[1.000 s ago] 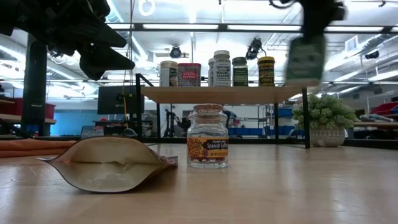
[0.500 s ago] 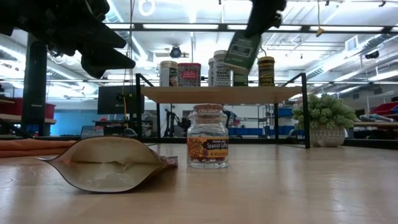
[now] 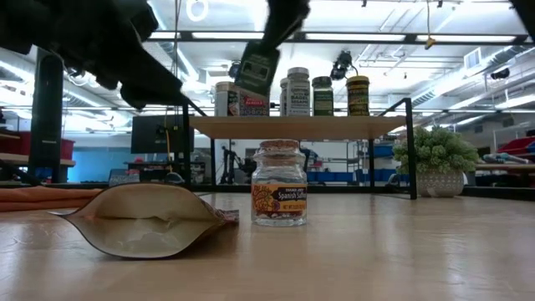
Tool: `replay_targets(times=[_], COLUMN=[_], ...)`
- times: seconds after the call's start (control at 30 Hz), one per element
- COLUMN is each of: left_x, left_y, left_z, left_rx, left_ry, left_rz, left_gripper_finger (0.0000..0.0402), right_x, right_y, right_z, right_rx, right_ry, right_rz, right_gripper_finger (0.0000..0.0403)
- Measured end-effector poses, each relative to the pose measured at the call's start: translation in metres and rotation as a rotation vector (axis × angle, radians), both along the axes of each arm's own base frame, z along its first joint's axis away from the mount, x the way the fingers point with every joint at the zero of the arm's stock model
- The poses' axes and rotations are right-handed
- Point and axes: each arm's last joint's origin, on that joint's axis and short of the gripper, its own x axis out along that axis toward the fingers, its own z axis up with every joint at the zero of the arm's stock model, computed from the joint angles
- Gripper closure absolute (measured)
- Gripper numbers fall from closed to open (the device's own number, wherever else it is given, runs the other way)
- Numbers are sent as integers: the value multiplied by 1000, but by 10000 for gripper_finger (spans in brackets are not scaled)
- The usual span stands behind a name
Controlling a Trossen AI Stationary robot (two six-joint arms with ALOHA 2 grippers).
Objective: Shelf spices
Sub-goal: Put the green seasoning can on the shelf
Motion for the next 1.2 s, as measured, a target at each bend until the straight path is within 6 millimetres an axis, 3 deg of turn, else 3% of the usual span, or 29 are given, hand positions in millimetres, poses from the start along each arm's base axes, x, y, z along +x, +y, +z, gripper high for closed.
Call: replay_targets(times=[0.2, 0.5, 0.93, 1.2], left_x=[0, 0, -1, -1], left_y=[7, 10, 10, 10], left_z=[-4, -5, -7, -7], left_rx=[-5, -4, -1, -2], left_ry=[46, 64, 78, 78], left_rz=[11, 12, 14, 12], left_gripper_finger=[136, 136, 136, 136], right_x=[27, 21, 20, 22], right_y=[-22, -53, -56, -54], right_z=[-6, -10, -11, -10], right_rx=[-64, -104, -47, -50], right_ry=[79, 106, 97, 84], right_rz=[49, 29, 53, 55], right_gripper_finger=[293, 293, 292, 240])
